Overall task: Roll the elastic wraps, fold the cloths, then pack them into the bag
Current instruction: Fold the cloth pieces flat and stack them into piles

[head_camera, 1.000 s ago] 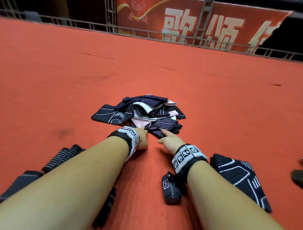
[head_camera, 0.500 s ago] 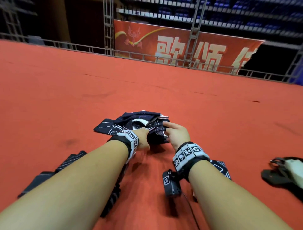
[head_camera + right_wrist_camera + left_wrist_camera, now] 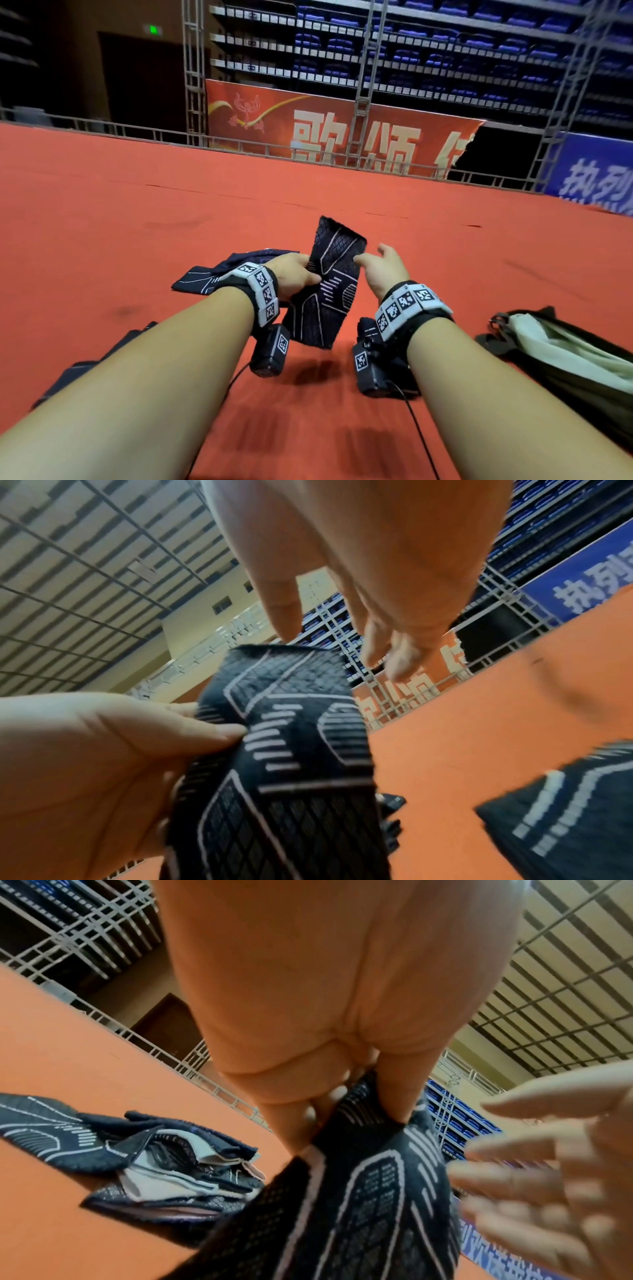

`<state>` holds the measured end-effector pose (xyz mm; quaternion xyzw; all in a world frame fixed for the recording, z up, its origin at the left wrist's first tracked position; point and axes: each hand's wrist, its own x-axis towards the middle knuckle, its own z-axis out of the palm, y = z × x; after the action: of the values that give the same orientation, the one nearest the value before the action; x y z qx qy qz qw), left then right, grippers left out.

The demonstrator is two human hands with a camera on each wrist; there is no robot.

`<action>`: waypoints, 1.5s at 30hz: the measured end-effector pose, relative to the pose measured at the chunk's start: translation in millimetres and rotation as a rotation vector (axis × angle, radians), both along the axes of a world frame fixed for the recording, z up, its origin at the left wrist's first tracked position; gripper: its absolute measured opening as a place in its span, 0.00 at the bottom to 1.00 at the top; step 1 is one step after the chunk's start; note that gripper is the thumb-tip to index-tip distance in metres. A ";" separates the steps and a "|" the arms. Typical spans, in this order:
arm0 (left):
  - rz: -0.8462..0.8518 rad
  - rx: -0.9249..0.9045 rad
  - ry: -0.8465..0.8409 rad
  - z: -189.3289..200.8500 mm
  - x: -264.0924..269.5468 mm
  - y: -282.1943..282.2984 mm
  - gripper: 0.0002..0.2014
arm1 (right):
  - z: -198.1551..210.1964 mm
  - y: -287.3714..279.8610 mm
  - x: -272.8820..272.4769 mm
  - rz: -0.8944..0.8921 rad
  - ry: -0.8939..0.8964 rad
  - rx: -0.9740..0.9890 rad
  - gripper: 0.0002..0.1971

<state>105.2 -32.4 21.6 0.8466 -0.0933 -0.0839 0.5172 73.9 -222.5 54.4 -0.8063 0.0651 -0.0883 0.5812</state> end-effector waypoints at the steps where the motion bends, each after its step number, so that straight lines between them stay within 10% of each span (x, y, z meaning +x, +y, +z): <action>1: -0.015 -0.104 0.030 -0.3 -6.7 -2.9 0.11 | -7.3 -4.6 -2.1 -0.013 0.093 -0.010 0.41; 6: 0.023 -0.419 0.119 -7.4 -35.0 -7.7 0.12 | -41.8 -5.6 -16.5 0.186 0.271 0.237 0.04; 9: 0.164 -0.412 0.233 -25.9 -51.3 -4.0 0.07 | -62.9 3.9 -15.2 0.165 0.229 0.076 0.11; 12: 0.253 0.069 0.268 -62.0 -65.6 7.5 0.10 | -101.2 11.1 -18.4 0.202 0.369 -0.292 0.23; 18: 0.132 0.632 0.138 -95.9 -68.5 20.5 0.28 | -142.4 13.2 -35.2 0.374 0.561 -0.182 0.19; 23: 0.031 0.675 0.180 -109.4 -61.4 23.0 0.26 | -146.9 15.4 -35.1 0.281 0.608 0.027 0.07; 34: 0.101 0.588 0.164 -127.0 -46.8 26.9 0.14 | -164.6 20.9 -34.0 0.248 0.634 0.117 0.26; 45: 0.218 0.307 0.449 -120.2 -34.3 28.7 0.15 | -170.1 31.4 -8.0 0.173 0.550 0.116 0.08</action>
<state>70.9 -3.7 -98.6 0.8802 0.1290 -0.2262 0.3968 65.9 -191.1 -115.7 -0.7680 0.1563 0.1870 0.5923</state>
